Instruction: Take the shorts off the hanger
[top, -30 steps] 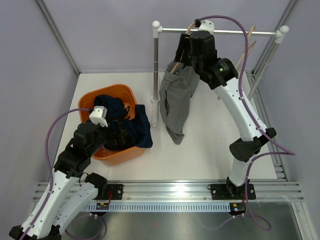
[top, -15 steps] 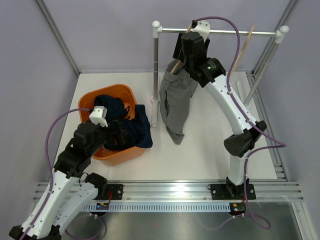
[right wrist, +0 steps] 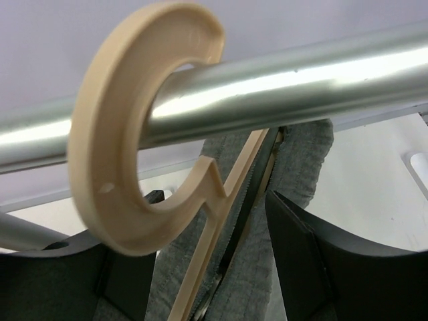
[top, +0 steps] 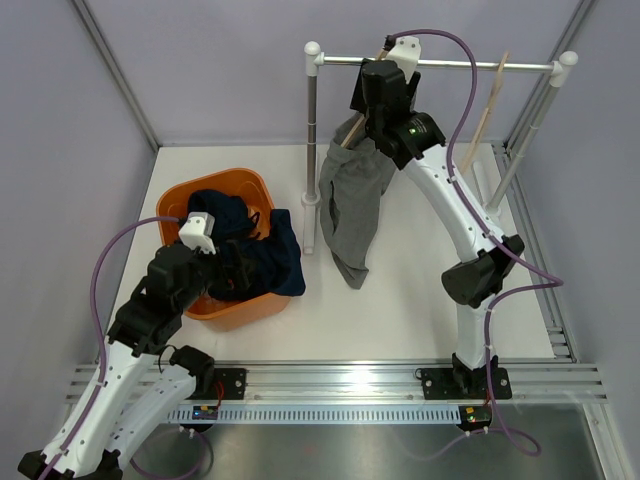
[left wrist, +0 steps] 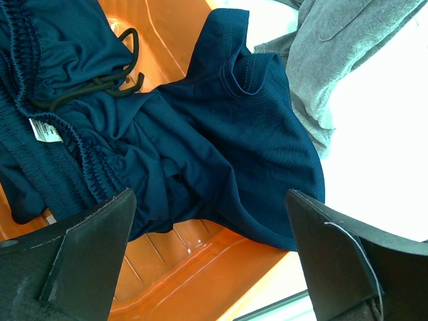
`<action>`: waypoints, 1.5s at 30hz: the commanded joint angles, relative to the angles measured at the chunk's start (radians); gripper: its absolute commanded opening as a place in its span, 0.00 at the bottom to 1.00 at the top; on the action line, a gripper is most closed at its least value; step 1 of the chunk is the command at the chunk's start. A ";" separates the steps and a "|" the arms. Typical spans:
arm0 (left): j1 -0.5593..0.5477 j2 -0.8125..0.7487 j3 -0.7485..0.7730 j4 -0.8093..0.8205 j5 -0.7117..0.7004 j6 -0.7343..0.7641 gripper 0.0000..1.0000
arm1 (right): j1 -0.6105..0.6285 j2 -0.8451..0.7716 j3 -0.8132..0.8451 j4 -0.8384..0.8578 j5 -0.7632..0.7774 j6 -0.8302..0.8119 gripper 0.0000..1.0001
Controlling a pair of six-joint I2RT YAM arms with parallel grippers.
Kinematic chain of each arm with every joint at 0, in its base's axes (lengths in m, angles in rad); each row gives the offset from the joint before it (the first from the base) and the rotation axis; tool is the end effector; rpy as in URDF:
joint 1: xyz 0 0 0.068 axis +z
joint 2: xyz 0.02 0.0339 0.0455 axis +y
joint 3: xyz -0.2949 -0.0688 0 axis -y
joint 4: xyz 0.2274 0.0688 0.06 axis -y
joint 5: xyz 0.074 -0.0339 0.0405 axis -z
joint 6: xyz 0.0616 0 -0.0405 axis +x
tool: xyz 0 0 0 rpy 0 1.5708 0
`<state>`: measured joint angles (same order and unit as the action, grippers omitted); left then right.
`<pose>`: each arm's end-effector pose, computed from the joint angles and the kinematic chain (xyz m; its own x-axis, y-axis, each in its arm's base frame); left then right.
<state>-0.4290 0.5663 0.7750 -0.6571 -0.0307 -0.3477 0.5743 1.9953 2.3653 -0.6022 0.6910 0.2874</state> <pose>0.0948 -0.0413 0.3188 -0.5037 -0.1441 -0.8517 0.2329 0.9268 -0.2945 0.3991 0.2115 0.4924 -0.1563 0.1590 -0.9748 0.1527 0.9790 0.1352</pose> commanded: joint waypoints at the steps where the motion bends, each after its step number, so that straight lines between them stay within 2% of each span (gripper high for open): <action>1: -0.007 0.004 -0.006 0.031 -0.008 -0.002 0.99 | -0.024 0.013 0.026 0.025 0.019 0.016 0.70; 6: -0.010 0.006 -0.006 0.030 -0.011 -0.004 0.99 | -0.033 0.016 0.011 0.030 0.012 0.018 0.68; 20: -0.014 0.007 -0.006 0.028 -0.014 -0.004 0.99 | -0.053 0.031 0.009 0.027 -0.031 0.022 0.54; 26: -0.016 0.007 -0.006 0.030 -0.014 -0.004 0.99 | -0.051 0.034 0.008 0.028 -0.028 0.001 0.52; 30: -0.017 0.009 -0.006 0.028 -0.012 -0.004 0.99 | -0.059 0.034 0.006 0.038 -0.027 -0.013 0.47; 33: -0.017 0.009 -0.006 0.028 -0.012 -0.004 0.99 | -0.060 0.039 0.015 0.042 -0.030 -0.027 0.39; 34: -0.017 0.009 -0.006 0.030 -0.012 -0.004 0.99 | -0.062 0.040 0.017 0.039 -0.031 -0.031 0.33; 36: -0.019 0.010 -0.006 0.028 -0.012 -0.004 0.99 | -0.067 0.045 0.025 0.032 -0.041 -0.034 0.26; 38: -0.020 0.010 -0.006 0.028 -0.012 -0.004 0.99 | -0.068 0.048 0.028 0.024 -0.044 -0.039 0.12; 40: -0.020 0.010 -0.006 0.028 -0.014 -0.004 0.99 | -0.071 0.048 0.025 0.021 -0.044 -0.045 0.03; 41: -0.022 0.010 -0.008 0.030 -0.014 -0.004 0.99 | -0.068 0.046 0.026 0.019 -0.045 -0.051 0.00; 45: -0.024 0.015 -0.006 0.028 -0.015 -0.004 0.99 | -0.071 0.010 0.038 0.012 -0.067 -0.077 0.00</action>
<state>-0.4454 0.5728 0.7750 -0.6575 -0.0322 -0.3481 0.5167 2.0304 2.3638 -0.5953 0.6384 0.2340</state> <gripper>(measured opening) 0.988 0.130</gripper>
